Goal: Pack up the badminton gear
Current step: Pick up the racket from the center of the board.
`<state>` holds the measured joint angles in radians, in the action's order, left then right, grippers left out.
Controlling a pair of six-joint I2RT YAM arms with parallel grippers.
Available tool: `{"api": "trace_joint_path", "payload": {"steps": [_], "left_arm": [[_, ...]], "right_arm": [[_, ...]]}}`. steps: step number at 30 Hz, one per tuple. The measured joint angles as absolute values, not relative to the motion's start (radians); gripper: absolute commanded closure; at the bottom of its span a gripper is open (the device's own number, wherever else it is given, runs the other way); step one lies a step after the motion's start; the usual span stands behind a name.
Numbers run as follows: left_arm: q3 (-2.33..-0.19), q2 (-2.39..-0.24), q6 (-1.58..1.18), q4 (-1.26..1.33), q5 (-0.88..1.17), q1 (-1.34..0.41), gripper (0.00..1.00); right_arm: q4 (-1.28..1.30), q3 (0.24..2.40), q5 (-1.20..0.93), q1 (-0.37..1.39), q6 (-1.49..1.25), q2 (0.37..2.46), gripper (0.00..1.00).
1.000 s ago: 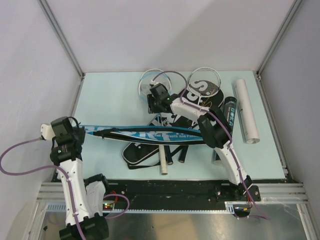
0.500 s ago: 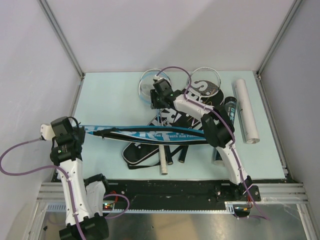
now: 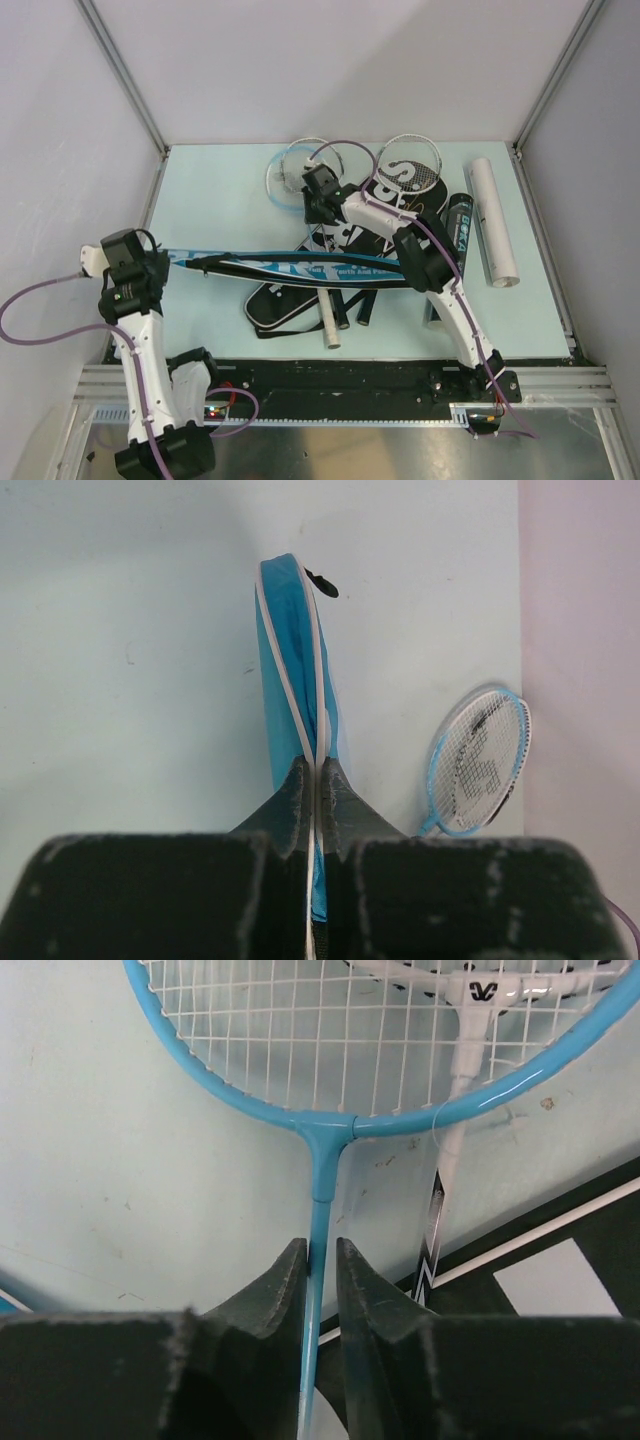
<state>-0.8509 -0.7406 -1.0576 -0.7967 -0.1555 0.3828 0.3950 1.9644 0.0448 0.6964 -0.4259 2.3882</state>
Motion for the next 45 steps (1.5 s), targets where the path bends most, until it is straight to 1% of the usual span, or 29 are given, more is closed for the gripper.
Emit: {"api": "trace_joint_path", "payload": {"steps": [1, 2, 4, 8, 14, 17, 19, 23, 25, 30, 33, 39, 45], "left_arm": [[-0.853, -0.744, -1.058, -0.796, -0.156, 0.383, 1.00], [-0.854, -0.746, -1.058, -0.796, -0.157, 0.383, 1.00], [-0.855, -0.748, -1.057, -0.797, -0.160, 0.383, 1.00], [-0.855, -0.749, -1.057, -0.797, -0.165, 0.383, 1.00], [-0.855, -0.749, -1.057, -0.797, -0.168, 0.383, 1.00], [-0.855, -0.749, -1.057, -0.797, -0.173, 0.383, 1.00], [-0.855, -0.749, -1.057, -0.797, -0.173, 0.383, 1.00], [-0.855, -0.749, -1.058, -0.797, -0.174, 0.383, 1.00], [-0.855, -0.754, -1.059, -0.797, -0.176, 0.383, 1.00], [-0.862, -0.780, -1.066, -0.796, -0.179, 0.383, 1.00], [-0.871, -0.796, -1.066, -0.797, -0.181, 0.383, 1.00], [-0.907, -0.831, -1.065, -0.795, -0.186, 0.383, 1.00], [-0.943, -0.866, -1.061, -0.790, -0.192, 0.383, 1.00]], "right_arm": [[0.397, 1.967, 0.045, 0.696, -0.425, 2.390, 0.91], [0.398, 1.970, 0.043, 0.696, -0.426, 2.392, 0.95], [0.400, 1.974, 0.045, 0.696, -0.424, 2.392, 0.97], [0.405, 1.983, 0.047, 0.695, -0.425, 2.394, 0.85], [0.413, 2.001, 0.051, 0.702, -0.424, 2.410, 0.73], [0.428, 2.041, 0.075, 0.711, -0.415, 2.442, 0.70], [0.459, 2.080, 0.100, 0.723, -0.411, 2.465, 0.72], [0.506, 2.147, 0.139, 0.738, -0.402, 2.502, 0.93], [0.519, 2.153, 0.146, 0.741, -0.400, 2.502, 0.98], [0.517, 2.145, 0.131, 0.735, -0.388, 2.492, 1.00], [0.518, 2.113, 0.108, 0.727, -0.371, 2.447, 1.00], [0.493, 2.043, 0.087, 0.718, -0.326, 2.256, 1.00], [0.426, 2.042, 0.080, 0.702, -0.255, 2.093, 1.00]]}}
